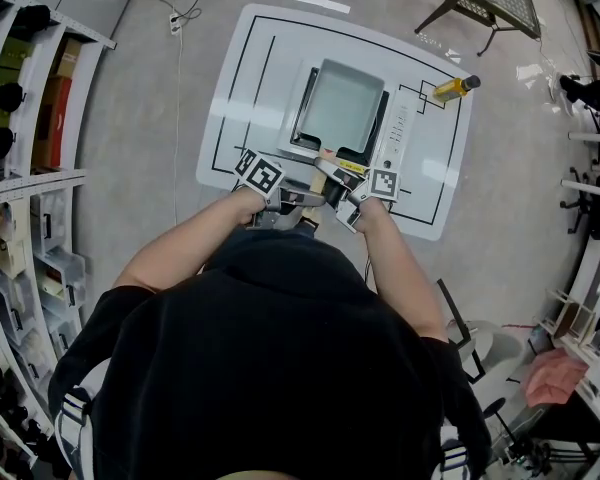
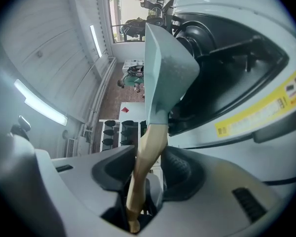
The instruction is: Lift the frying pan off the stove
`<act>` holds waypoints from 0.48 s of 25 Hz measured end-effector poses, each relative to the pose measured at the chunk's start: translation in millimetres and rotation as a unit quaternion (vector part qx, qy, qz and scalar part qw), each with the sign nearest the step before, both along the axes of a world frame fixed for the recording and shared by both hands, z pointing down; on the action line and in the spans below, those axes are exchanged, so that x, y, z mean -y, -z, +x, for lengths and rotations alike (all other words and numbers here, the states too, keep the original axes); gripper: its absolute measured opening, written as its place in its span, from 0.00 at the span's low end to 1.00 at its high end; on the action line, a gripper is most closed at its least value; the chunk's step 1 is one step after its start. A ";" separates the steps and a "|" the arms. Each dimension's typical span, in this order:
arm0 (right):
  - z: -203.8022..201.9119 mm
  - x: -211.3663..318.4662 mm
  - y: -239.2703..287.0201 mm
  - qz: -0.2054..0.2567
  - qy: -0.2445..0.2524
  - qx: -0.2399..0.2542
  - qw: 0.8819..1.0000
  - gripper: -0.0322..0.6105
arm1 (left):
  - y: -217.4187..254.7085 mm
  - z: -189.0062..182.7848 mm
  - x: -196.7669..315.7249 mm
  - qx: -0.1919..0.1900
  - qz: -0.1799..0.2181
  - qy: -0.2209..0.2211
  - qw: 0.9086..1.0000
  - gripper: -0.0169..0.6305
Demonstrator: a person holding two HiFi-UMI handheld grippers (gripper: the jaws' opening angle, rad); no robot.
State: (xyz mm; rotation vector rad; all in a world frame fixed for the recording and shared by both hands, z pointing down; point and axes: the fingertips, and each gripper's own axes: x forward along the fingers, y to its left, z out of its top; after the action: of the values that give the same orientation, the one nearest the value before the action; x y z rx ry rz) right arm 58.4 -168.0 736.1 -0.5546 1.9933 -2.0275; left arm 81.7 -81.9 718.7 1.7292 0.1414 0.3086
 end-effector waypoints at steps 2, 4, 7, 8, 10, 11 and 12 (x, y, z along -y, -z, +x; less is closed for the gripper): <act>0.9 -0.9 0.1 -0.003 -0.004 0.005 1.000 0.30 | 0.3 1.0 -0.7 -0.001 0.000 0.001 1.000 0.25; 1.7 -1.7 0.1 -0.005 -0.007 0.010 1.000 0.30 | 0.4 1.8 -1.3 -0.002 0.000 0.000 1.000 0.25; 1.5 -2.2 0.1 -0.007 -0.011 0.014 1.000 0.29 | 0.4 1.9 -1.9 -0.004 0.004 -0.004 1.000 0.25; 1.3 -2.4 0.0 -0.008 -0.013 0.015 1.000 0.29 | 0.4 1.5 -2.3 -0.005 0.005 -0.006 1.000 0.25; 1.2 -3.3 0.0 -0.009 -0.014 0.015 1.000 0.29 | 0.9 1.4 -3.3 -0.006 0.008 -0.010 1.000 0.25; 1.5 -3.7 0.3 -0.009 -0.014 0.014 1.000 0.29 | 1.2 1.7 -3.6 -0.007 0.009 -0.012 1.000 0.25; 1.9 -4.1 0.6 -0.009 -0.015 0.013 1.000 0.29 | 1.7 1.9 -3.9 -0.008 0.010 -0.014 1.000 0.25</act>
State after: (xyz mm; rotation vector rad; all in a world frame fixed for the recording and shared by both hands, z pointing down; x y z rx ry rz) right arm 60.3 -164.0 735.5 -0.5549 1.9431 -2.0266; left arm 83.6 -78.1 717.0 1.7506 0.1736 0.3182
